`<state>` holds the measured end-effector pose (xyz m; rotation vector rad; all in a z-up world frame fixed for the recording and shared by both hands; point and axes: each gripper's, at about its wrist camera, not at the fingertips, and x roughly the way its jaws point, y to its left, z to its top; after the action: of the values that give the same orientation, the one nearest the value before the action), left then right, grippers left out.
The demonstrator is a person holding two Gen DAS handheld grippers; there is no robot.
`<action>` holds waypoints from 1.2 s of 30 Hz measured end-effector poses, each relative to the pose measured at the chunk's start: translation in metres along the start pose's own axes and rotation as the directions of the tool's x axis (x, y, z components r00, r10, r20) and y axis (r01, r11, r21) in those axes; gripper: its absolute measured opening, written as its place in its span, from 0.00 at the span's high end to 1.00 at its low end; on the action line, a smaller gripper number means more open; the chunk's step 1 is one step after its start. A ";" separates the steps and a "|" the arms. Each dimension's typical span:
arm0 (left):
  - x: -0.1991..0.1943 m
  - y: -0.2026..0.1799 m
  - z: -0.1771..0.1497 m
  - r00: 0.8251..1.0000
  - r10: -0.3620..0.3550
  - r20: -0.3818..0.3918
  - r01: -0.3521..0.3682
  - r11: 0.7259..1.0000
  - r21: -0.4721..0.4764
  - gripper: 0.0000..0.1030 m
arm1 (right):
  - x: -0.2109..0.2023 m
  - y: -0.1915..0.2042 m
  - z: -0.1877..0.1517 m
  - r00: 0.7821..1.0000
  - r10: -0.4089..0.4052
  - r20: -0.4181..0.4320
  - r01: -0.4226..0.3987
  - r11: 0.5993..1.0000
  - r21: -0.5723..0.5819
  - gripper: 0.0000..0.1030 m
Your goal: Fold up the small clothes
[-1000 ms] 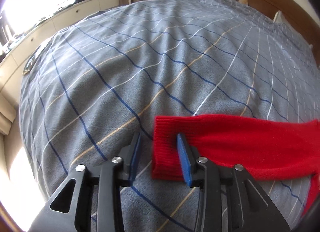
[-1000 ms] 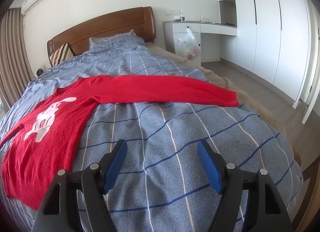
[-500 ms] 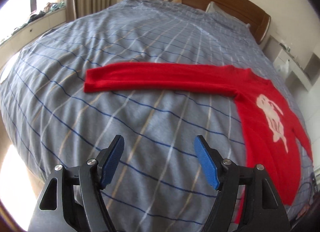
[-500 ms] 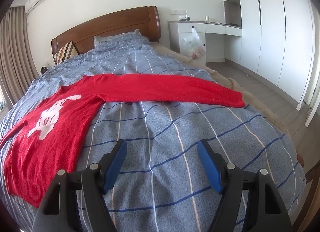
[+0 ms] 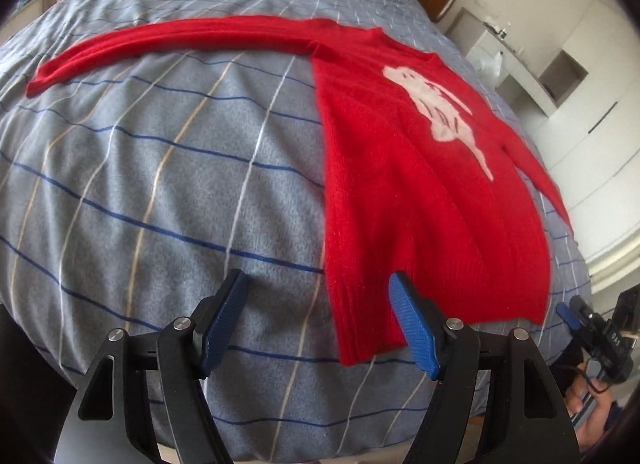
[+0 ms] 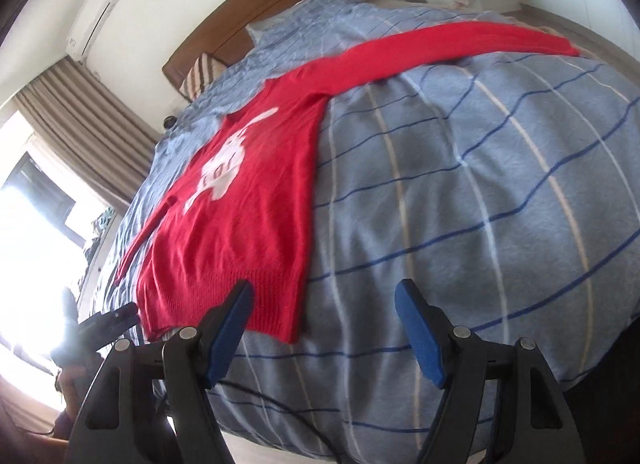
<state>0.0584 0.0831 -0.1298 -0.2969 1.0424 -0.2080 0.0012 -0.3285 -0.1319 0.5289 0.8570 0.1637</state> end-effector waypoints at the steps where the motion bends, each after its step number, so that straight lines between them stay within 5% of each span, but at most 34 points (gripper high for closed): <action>1: 0.002 0.000 -0.001 1.000 -0.004 -0.002 0.004 1.000 -0.002 0.27 | 0.006 0.007 0.000 1.000 0.000 -0.011 0.000 1.000 -0.020 0.30; 5: 0.001 -0.005 -0.011 0.999 -0.037 -0.005 0.037 0.999 0.005 0.32 | 0.043 0.021 -0.002 0.991 -0.024 -0.128 0.020 0.999 -0.038 0.33; 6: 0.002 -0.006 -0.013 0.999 -0.041 -0.003 0.041 0.999 0.009 0.39 | 0.045 0.023 -0.003 0.991 -0.033 -0.129 0.027 0.998 -0.048 0.47; 7: 0.005 -0.008 -0.015 0.999 -0.041 -0.010 0.041 0.999 0.014 0.63 | 0.047 0.026 -0.003 0.990 -0.028 -0.136 0.020 0.998 -0.061 0.62; 8: 0.009 -0.009 -0.016 0.999 -0.039 -0.024 0.040 0.999 0.016 0.87 | 0.050 0.028 -0.003 0.988 -0.027 -0.149 0.017 0.998 -0.068 0.97; 10: 0.012 -0.010 -0.019 0.998 -0.045 -0.037 0.045 0.999 0.007 0.96 | 0.054 0.025 -0.001 0.985 -0.039 -0.171 0.029 0.998 -0.059 0.96; 15: -0.003 -0.011 -0.034 0.998 0.042 -0.043 -0.037 0.994 0.102 0.98 | 0.039 0.024 -0.004 0.972 -0.144 -0.188 0.127 0.987 -0.099 0.97; 19: 0.004 -0.005 -0.038 0.997 0.055 -0.046 -0.051 0.995 0.084 0.98 | 0.055 0.017 -0.007 0.963 -0.175 -0.203 0.157 0.982 -0.102 0.97; 25: -0.004 -0.015 -0.039 0.994 0.110 -0.011 -0.108 0.986 0.130 0.88 | 0.055 0.021 -0.012 0.969 -0.199 -0.148 0.177 0.973 -0.148 0.96; 27: -0.014 -0.020 -0.040 0.990 0.143 0.018 -0.144 0.980 0.140 0.80 | 0.047 0.020 -0.015 0.979 -0.163 -0.123 0.147 0.980 -0.132 0.80; 29: -0.024 -0.022 -0.039 0.986 0.157 0.051 -0.162 0.977 0.139 0.43 | 0.038 0.021 -0.017 0.985 -0.144 -0.096 0.131 0.983 -0.129 0.57; 31: -0.036 -0.023 -0.039 0.978 0.182 0.104 -0.194 0.972 0.129 0.27 | 0.026 0.027 -0.020 0.988 -0.152 -0.038 0.146 0.979 -0.145 0.46; 36: -0.048 -0.023 -0.031 0.955 0.251 0.157 -0.272 0.953 0.132 0.24 | 0.004 0.044 -0.020 0.971 -0.213 0.109 0.231 0.952 -0.202 0.40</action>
<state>0.0073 0.0716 -0.0978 -0.0320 0.9117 -0.0256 -0.0083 -0.2815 -0.1233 0.2334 0.7975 0.0252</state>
